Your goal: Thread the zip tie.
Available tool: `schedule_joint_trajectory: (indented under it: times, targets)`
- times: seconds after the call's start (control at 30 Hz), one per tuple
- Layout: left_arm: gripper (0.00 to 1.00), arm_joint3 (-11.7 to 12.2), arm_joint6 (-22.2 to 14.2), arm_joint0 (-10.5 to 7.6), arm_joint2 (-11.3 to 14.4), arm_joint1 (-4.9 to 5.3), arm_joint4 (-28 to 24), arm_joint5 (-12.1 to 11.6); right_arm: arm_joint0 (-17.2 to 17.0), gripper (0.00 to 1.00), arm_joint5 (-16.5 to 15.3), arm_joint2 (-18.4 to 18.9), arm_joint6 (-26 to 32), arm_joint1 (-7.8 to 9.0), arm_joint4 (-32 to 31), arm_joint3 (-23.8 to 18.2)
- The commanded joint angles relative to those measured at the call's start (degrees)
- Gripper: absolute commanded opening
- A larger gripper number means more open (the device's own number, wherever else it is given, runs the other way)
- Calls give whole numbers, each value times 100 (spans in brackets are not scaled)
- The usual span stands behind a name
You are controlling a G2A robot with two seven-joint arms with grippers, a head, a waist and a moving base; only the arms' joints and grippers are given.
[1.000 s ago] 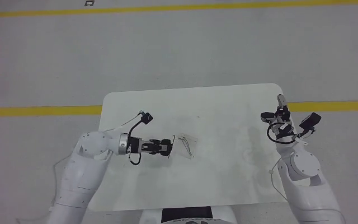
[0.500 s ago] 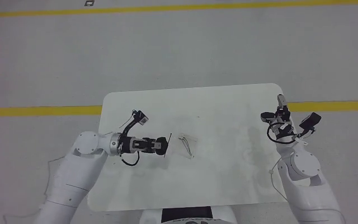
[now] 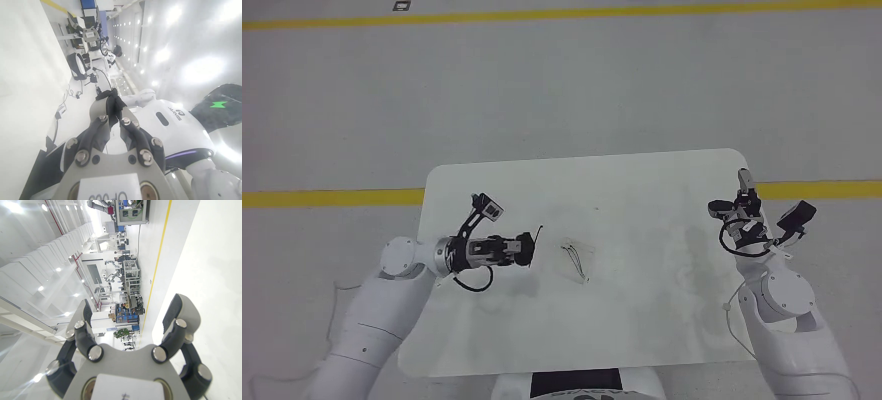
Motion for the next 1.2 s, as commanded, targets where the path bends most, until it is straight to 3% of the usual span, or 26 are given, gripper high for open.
schedule_joint_trajectory:
  times: [0.0,0.3,0.53,0.63,0.77,0.9,1.0,1.17]
  targets:
    - [0,183,0,-52,97,3,-289,0,0,100,0,0,0,0,0,0]
    - [0,601,0,-222,474,53,-904,0,0,100,0,0,0,0,0,0]
    - [0,623,0,-232,487,58,-875,0,0,100,0,0,0,0,0,0]
    - [0,262,312,-273,478,73,-178,0,0,100,0,0,0,0,0,0]
    - [0,-284,0,-164,250,67,332,0,0,100,0,0,0,0,0,0]
    - [0,-690,0,23,8,29,1053,0,0,100,0,0,0,0,0,0]
    - [0,-889,0,145,-34,-20,1461,0,0,100,0,0,0,0,0,0]
    - [0,-849,0,162,-28,-49,1571,0,0,100,0,0,0,0,0,0]
